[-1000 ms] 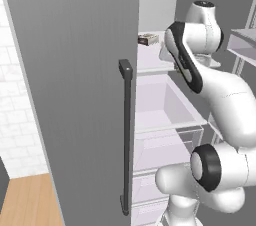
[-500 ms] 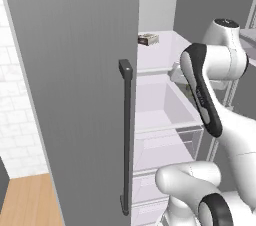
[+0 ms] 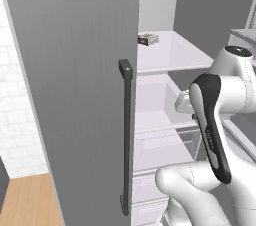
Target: Grab a lemon wedge from the fridge and one ice cube from the ice bowl, and put them in the glass of lemonade.
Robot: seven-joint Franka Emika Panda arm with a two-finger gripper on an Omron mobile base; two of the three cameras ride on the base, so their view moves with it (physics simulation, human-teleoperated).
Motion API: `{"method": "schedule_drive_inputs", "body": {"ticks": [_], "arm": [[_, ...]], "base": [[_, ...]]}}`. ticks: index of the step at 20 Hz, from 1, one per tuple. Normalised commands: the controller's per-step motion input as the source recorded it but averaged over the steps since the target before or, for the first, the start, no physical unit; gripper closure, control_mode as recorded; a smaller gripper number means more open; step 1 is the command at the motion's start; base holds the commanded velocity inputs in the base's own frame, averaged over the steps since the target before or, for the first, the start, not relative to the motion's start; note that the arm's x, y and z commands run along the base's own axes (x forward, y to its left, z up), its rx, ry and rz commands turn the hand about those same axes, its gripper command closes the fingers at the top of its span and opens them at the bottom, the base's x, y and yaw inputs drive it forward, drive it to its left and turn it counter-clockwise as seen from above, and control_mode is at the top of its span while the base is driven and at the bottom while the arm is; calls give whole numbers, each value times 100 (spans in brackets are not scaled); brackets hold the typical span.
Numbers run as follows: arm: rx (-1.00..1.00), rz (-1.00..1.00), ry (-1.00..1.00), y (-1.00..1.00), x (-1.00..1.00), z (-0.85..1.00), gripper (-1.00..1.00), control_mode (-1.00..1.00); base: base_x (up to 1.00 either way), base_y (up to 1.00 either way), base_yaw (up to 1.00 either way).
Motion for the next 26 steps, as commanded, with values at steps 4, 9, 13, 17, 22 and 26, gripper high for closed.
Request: {"method": "schedule_drive_inputs", "body": {"ticks": [4,9,13,17,22,26], "arm": [[0,2,2,1,-33,-8,100,-100],[0,0,0,0,-1,0,100,100],[0,0,0,0,0,0,100,100],[0,0,0,0,0,0,100,100],[0,0,0,0,0,0,100,100],[0,0,0,0,0,0,100,100]], "base": [[0,0,0],[-27,1,0],[-100,12,0],[-100,6,0],[-52,-13,-47],[-1,-11,-79]]}}
